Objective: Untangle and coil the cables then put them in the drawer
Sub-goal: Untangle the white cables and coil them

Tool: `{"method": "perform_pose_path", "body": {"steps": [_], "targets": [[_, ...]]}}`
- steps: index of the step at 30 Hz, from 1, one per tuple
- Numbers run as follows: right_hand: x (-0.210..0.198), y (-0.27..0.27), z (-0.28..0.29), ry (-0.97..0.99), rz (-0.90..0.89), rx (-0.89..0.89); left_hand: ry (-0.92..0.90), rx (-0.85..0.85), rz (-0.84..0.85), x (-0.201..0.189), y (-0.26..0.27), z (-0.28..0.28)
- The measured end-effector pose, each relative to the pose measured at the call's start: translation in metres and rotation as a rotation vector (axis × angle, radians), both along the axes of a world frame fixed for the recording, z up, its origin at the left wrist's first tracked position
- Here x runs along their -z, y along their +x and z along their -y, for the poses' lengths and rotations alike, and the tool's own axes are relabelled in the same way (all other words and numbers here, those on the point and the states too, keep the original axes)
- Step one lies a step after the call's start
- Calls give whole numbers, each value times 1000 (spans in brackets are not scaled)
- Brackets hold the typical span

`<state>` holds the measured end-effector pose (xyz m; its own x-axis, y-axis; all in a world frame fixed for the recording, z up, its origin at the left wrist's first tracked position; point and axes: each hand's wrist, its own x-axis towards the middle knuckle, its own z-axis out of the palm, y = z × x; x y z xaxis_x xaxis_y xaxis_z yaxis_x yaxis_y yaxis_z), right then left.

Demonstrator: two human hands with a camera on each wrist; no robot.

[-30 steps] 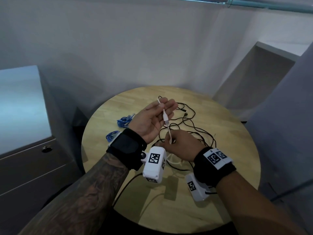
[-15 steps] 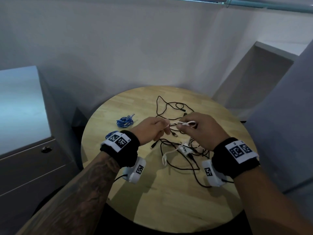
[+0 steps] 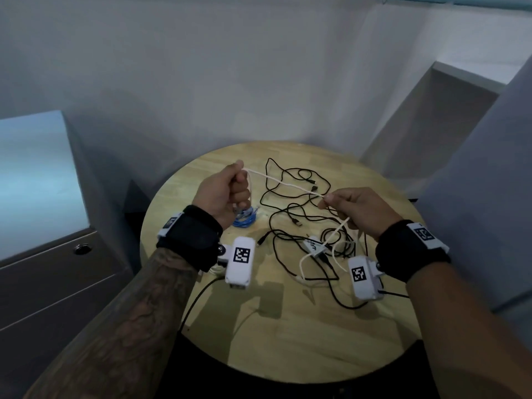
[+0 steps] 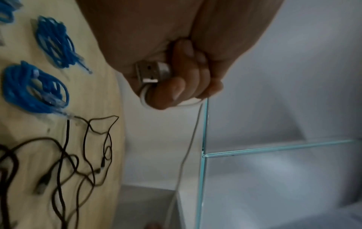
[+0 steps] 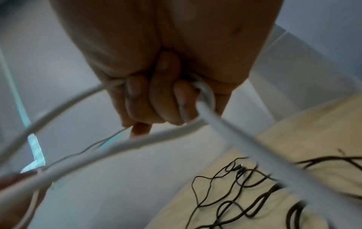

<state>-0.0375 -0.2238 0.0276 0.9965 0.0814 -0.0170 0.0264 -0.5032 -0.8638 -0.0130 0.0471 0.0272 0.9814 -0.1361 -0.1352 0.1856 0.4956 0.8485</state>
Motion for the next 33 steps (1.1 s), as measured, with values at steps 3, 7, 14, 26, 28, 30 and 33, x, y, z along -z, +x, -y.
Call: {"method": "perform_pose_path", "body": {"steps": [3,7,14,26,28,30,33], "targets": [[5,3,-11,-159,84,-19,-252,48,-26,-1,-2,5],[17,-9,-43,-394,19,-234,-404,40,33,-4,-2,16],[0,-26,-66,-403,146,-412,253,-89,330,17,-7,25],[-1,-4,-25,-395,447,-112,608,366,292,7,-25,34],[0,-3,-27,-302,378,-90,258,371,115,0,-21,29],[-1,-6,-32,-78,290,-102,-8,373,29,-3,-18,24],[-4,-8,-39,269,202,-84,-207,315,-33,-1,-13,16]]}}
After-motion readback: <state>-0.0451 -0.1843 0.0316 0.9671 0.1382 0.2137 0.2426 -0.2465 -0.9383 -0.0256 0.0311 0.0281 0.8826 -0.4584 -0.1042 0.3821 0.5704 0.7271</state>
